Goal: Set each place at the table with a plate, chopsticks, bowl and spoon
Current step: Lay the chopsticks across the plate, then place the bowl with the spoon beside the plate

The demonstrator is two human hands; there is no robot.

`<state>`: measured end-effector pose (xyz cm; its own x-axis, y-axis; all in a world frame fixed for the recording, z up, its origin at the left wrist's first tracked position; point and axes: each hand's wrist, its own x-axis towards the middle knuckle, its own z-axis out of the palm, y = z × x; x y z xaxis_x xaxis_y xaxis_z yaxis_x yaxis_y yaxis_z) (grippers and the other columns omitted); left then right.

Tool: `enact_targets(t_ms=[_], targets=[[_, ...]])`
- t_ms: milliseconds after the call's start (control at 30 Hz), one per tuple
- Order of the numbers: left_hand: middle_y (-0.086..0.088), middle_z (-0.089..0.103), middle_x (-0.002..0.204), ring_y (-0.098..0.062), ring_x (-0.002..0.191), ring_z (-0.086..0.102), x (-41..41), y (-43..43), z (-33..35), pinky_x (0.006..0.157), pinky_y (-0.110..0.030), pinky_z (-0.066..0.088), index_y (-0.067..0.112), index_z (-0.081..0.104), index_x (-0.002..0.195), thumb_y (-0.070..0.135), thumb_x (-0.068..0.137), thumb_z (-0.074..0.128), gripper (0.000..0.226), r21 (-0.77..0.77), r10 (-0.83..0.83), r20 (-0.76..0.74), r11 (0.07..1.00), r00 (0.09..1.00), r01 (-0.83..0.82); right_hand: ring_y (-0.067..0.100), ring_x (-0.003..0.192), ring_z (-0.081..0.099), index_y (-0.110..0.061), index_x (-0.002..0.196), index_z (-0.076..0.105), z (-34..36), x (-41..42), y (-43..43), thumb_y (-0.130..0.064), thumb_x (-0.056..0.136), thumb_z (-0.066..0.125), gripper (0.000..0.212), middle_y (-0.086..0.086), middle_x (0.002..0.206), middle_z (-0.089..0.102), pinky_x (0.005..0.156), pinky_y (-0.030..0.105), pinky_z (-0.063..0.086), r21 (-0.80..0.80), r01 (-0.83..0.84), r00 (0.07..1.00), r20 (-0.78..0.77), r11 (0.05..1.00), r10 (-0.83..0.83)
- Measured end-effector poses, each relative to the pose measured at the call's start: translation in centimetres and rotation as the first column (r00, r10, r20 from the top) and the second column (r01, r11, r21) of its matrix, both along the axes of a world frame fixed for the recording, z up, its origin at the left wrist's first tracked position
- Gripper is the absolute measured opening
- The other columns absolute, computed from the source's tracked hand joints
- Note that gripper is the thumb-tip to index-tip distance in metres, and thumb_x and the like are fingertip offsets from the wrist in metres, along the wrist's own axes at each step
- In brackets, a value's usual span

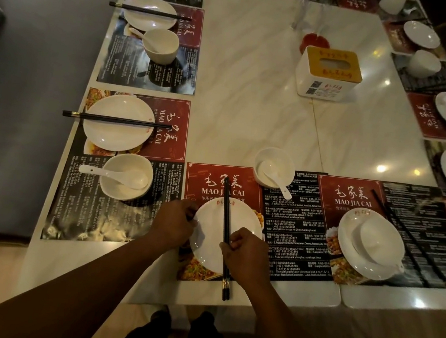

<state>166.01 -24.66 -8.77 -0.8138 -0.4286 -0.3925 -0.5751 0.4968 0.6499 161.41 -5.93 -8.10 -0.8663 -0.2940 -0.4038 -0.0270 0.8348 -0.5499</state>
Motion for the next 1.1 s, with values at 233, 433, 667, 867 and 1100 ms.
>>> enact_targets(t_ms=[233, 433, 667, 867, 1100], targets=[[0.004, 0.072, 0.112, -0.014, 0.103, 0.065, 0.2, 0.0, -0.2, 0.086, -0.025, 0.049, 0.023, 0.072, 0.113, 0.017, 0.087, 0.073, 0.027, 0.001, -0.025, 0.019, 1.0, 1.0, 0.025, 0.004, 0.066, 0.061, -0.018, 0.091, 0.065, 0.3, -0.4, 0.6, -0.034, 0.087, 0.073, 0.018, -0.007, 0.071, 0.064, 0.057, 0.011, 0.04, -0.014, 0.035, 0.999, -0.027, 0.999, -0.035], [0.004, 0.072, 0.096, -0.009, 0.088, 0.063, -1.4, 0.4, 1.6, 0.077, -0.023, 0.047, 0.025, 0.07, 0.101, 0.016, 0.089, 0.068, 0.015, -0.065, 0.048, -0.077, 0.996, 0.996, -0.053, 0.005, 0.076, 0.064, -0.025, 0.085, 0.066, 2.7, -4.1, 5.4, -0.024, 0.093, 0.065, 0.008, -0.011, 0.078, 0.066, 0.072, 0.024, 0.053, -0.037, 0.233, 0.97, -0.068, 0.972, -0.235], [0.009, 0.065, 0.1, -0.009, 0.093, 0.062, -7.7, 3.5, 4.6, 0.078, -0.021, 0.047, 0.025, 0.066, 0.109, 0.021, 0.098, 0.059, 0.014, 0.145, 0.119, -0.151, 0.985, 0.981, -0.097, 0.017, 0.083, 0.068, -0.035, 0.085, 0.067, 3.6, -15.7, 9.0, -0.039, 0.093, 0.056, 0.014, -0.008, 0.086, 0.071, 0.083, 0.047, 0.058, -0.176, 0.369, 0.927, 0.002, 0.913, -0.375], [0.002, 0.056, 0.128, -0.016, 0.115, 0.052, -13.0, 6.8, 4.9, 0.078, -0.027, 0.053, 0.021, 0.052, 0.14, 0.028, 0.102, 0.051, 0.039, 0.405, 0.395, -0.034, 0.845, 0.918, -0.348, 0.018, 0.098, 0.067, -0.042, 0.095, 0.066, 0.4, -22.7, 6.3, -0.039, 0.093, 0.056, 0.011, -0.004, 0.107, 0.07, 0.089, 0.046, 0.058, -0.254, 0.215, 0.968, 0.183, 0.943, -0.171], [-0.006, 0.066, 0.118, -0.025, 0.112, 0.06, -15.7, 8.7, 4.5, 0.094, -0.044, 0.053, 0.019, 0.062, 0.13, 0.02, 0.103, 0.048, 0.03, 0.457, 0.457, 0.022, 0.787, 0.889, -0.415, 0.019, 0.1, 0.069, -0.028, 0.126, 0.064, -0.6, -23.5, 4.5, -0.026, 0.092, 0.061, 0.034, -0.003, 0.113, 0.071, 0.084, 0.046, 0.06, -0.352, 0.139, 0.97, 0.237, 0.926, -0.056]])
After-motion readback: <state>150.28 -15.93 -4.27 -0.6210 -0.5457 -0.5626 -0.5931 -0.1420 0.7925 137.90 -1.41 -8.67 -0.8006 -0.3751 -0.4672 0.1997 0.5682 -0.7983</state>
